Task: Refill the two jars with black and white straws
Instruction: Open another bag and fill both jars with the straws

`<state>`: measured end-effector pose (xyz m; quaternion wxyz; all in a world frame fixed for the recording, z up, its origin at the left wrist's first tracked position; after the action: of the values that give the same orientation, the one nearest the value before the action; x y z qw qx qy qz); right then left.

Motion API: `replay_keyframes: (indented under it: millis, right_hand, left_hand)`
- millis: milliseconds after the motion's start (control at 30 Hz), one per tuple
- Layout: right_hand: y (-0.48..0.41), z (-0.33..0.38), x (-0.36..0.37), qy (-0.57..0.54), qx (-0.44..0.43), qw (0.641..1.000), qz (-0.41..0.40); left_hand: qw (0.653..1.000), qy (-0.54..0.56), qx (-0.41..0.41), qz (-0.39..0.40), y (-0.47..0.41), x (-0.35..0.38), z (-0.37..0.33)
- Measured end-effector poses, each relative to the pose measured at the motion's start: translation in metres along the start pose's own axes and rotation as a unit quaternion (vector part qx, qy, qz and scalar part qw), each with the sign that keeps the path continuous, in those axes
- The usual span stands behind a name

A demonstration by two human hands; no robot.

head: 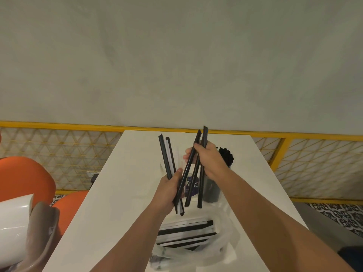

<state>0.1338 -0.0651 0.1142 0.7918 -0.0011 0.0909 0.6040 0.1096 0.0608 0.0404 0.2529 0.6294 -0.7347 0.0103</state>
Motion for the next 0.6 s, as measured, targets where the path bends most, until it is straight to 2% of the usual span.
replay_keyframes:
  millis: [167,400,500,600]
  right_hand:
    - [-0.018,0.020,-0.051,0.003,-0.059,0.993,-0.103]
    - [-0.029,0.037,-0.104,0.051,-0.133,0.957,-0.252]
    - [-0.027,0.041,-0.110,0.087,-0.167,0.940,-0.284]
    - [-0.027,0.034,-0.106,0.108,-0.178,0.938,-0.278]
  left_hand:
    - [0.999,0.043,-0.010,-0.028,-0.007,-0.013,0.004]
    - [0.999,0.040,-0.010,0.001,-0.006,-0.011,-0.001]
    - [0.999,0.042,-0.006,0.011,-0.006,-0.009,-0.003]
    - [0.999,0.042,-0.006,0.020,-0.007,-0.008,-0.003]
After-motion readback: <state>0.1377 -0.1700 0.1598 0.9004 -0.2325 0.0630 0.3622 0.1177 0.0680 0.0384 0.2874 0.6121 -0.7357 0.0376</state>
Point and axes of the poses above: each hand's wrist, its own y-axis away from the middle knuckle, its own x-axis out of the palm, z = x × y, the point moved 9 cm from there along -y, towards the middle knuckle, and after that the axes turned 15 degrees about y, right-handed, at the moved point
